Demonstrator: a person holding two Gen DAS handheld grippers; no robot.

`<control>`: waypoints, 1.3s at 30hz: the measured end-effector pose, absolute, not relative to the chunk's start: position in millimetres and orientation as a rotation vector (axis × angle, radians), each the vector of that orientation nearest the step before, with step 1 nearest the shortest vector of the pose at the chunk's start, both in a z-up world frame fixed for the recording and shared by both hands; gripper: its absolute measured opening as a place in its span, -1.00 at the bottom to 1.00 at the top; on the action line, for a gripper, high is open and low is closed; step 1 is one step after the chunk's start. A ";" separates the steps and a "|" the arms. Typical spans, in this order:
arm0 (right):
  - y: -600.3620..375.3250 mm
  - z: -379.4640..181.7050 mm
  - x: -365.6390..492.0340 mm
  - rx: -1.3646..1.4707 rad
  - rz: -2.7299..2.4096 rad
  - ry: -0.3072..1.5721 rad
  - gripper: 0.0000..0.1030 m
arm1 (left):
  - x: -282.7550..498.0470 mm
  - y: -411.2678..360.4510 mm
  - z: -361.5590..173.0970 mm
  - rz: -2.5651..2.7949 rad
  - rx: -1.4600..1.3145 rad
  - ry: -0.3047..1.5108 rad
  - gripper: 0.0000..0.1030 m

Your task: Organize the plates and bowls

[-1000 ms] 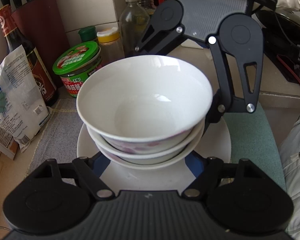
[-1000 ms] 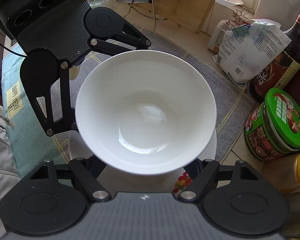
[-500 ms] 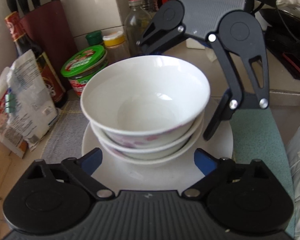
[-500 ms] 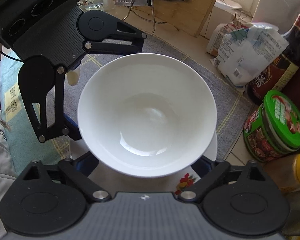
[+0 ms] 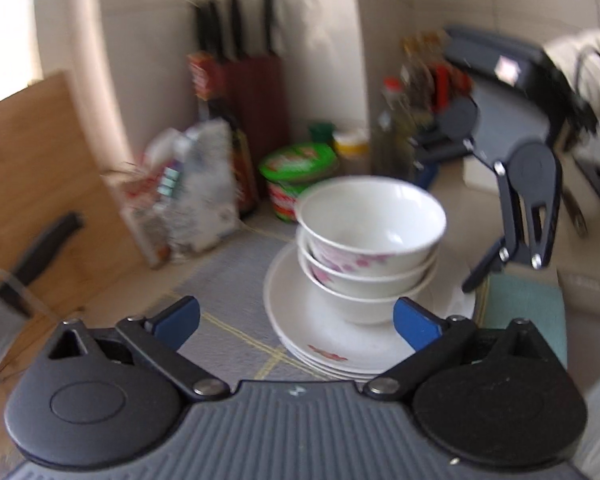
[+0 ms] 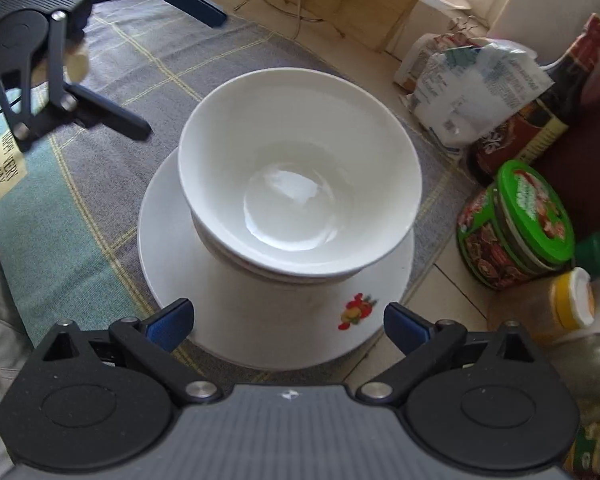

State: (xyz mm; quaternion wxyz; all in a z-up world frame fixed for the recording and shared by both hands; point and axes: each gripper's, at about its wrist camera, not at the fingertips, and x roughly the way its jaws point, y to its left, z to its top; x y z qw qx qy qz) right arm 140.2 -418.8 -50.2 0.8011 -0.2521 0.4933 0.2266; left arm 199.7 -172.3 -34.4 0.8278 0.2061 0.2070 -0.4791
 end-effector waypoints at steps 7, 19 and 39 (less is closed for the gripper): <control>-382.4 -36.4 117.5 -0.622 0.215 1.074 1.00 | 179.6 -115.9 -16.1 -0.921 0.285 0.333 0.99; -299.4 -16.5 63.3 -0.143 -0.302 0.969 1.00 | 134.5 -66.1 3.5 -0.742 0.321 0.422 0.99; -247.4 20.5 -39.9 0.183 -0.608 0.784 1.00 | 99.1 -67.0 34.4 -0.687 0.319 0.591 0.99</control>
